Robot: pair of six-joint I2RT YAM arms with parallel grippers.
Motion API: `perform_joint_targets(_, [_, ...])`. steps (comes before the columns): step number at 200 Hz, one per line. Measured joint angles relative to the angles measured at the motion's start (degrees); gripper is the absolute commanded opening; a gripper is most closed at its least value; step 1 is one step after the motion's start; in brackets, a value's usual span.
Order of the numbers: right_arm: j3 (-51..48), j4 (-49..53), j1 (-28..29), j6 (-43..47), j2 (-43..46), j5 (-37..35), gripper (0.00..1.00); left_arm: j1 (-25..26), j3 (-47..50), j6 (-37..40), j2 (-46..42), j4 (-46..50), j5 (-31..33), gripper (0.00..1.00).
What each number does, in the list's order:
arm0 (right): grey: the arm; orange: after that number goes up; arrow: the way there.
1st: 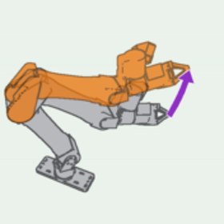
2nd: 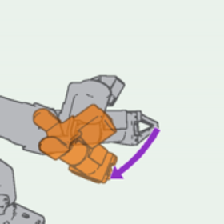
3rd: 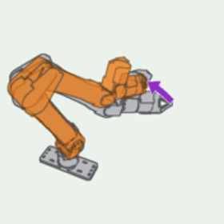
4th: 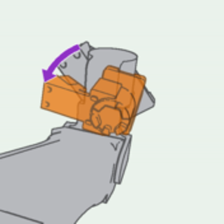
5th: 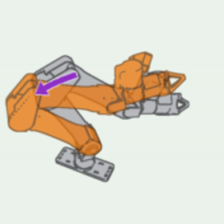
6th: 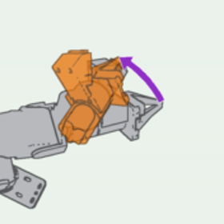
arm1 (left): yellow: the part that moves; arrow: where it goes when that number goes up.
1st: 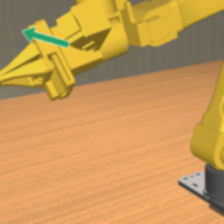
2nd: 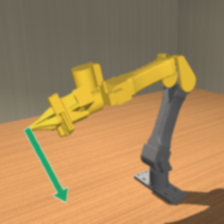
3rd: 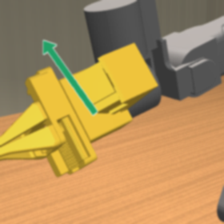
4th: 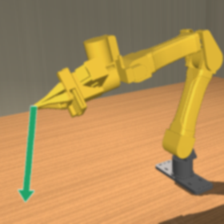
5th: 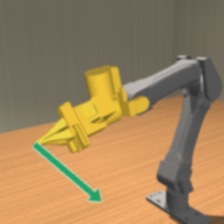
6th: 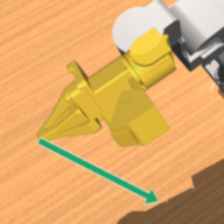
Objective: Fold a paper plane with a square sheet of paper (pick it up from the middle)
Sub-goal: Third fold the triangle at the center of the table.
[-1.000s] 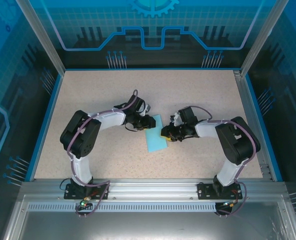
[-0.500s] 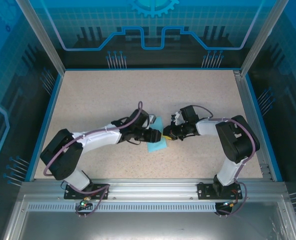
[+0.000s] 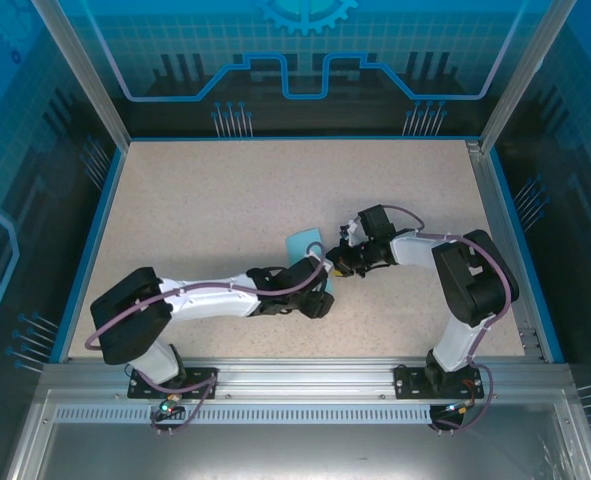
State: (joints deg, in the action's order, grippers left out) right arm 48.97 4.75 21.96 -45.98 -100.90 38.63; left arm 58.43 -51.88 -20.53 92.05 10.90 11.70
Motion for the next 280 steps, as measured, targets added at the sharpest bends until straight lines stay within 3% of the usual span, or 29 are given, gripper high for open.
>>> perform_joint_targets(66, [0.17, 1.29, 0.0, 0.2, -0.24, 0.0, 0.11, 6.36, -6.75, 5.75, 8.68, 3.23, 10.82, 0.64])
perform_joint_targets(112, [0.17, 1.46, 0.0, 0.22, -0.72, 0.0, 0.11, 7.13, -7.89, 6.12, 10.8, 4.28, 17.9, 0.61])
perform_joint_targets(167, [1.18, 2.29, 0.0, 0.68, -1.36, 0.0, 0.13, 7.15, -7.87, 6.03, 10.43, 3.78, 20.52, 0.27])
perform_joint_targets(195, [1.62, 2.34, -0.11, 0.85, -1.36, -0.02, 0.14, 7.13, -7.82, 5.6, 9.35, 3.74, 20.65, 0.18])
perform_joint_targets(223, [1.62, 2.51, -0.31, 0.9, -1.36, -0.04, 0.15, 6.64, -7.08, 5.14, 7.96, 3.34, 20.35, 0.03])
perform_joint_targets(280, [1.62, 3.08, -0.74, 1.09, -1.33, -0.15, 0.18, 3.06, -4.74, 3.96, 4.9, 2.36, 15.85, 0.0])
